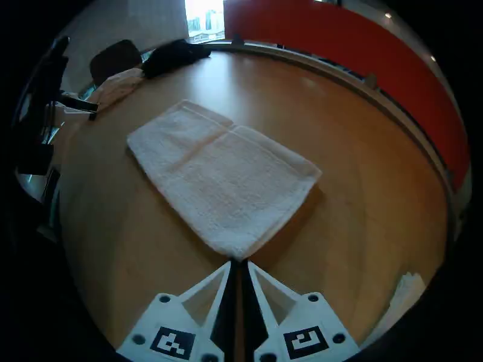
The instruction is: Fold towel
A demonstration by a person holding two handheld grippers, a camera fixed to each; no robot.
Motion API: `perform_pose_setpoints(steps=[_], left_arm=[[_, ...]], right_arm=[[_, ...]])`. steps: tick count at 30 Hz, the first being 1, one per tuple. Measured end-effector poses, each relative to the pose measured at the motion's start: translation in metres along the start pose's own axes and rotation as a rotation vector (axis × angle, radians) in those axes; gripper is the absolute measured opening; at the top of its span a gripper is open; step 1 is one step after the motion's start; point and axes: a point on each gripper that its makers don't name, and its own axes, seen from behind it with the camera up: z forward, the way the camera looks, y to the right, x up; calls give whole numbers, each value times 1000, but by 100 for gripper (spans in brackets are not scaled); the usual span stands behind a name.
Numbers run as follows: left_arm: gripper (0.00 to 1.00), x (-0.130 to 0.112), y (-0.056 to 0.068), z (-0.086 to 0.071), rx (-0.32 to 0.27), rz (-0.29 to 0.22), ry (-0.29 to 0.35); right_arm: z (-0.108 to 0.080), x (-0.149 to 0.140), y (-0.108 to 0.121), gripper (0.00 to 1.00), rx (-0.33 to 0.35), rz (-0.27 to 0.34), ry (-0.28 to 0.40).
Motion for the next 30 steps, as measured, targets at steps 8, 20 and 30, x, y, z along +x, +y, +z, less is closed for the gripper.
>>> perform_pose_setpoints(steps=[8, 20, 30], left_arm=[[96, 2, 3, 3, -5, -11, 8], [96, 7, 6, 6, -14, -11, 16], [96, 11, 10, 8, -20, -14, 22]], right_arm=[[-5, 12, -1, 4, -3, 1, 29], [-21, 41, 3, 4, -22, -8, 88], [-51, 87, 4, 4, -45, -77, 148]])
